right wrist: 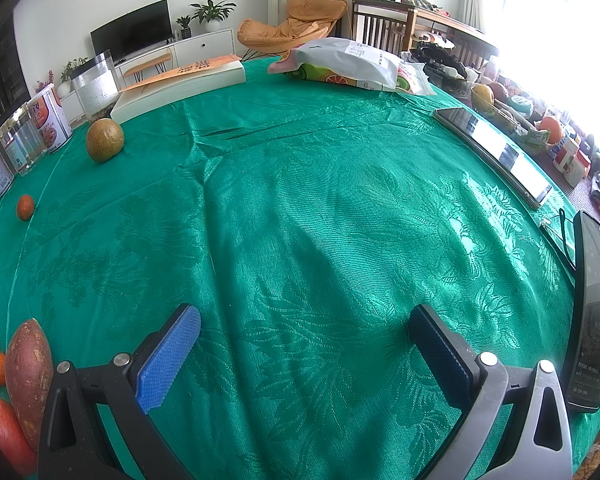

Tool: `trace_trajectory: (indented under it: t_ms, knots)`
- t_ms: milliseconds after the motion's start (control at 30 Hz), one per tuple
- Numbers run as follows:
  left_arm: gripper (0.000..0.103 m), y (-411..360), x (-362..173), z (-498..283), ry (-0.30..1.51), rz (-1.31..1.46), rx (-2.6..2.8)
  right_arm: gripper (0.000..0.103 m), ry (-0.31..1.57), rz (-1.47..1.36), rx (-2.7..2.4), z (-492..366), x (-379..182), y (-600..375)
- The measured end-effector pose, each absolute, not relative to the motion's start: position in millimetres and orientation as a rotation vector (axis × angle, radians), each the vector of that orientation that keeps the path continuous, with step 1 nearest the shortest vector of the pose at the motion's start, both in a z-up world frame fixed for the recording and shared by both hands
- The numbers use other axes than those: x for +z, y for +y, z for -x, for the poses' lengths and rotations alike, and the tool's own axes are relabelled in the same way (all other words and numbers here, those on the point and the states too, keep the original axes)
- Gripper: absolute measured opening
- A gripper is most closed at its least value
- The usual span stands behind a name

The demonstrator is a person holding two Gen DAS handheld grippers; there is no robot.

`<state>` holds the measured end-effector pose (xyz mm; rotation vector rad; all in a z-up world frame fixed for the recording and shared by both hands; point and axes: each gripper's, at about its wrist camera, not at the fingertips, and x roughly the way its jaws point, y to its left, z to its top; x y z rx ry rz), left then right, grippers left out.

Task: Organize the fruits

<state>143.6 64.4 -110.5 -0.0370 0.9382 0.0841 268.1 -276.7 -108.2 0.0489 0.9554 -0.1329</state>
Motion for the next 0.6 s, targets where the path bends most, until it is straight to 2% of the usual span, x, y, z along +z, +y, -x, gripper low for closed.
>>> trace_trajectory:
  t_ms: [600]
  knots:
    - [0.103,64.5,-110.5,-143.6,0.938,0.037,0.084,0.103,0.955,-0.049,-0.133,-267.6,-108.3,-277.0]
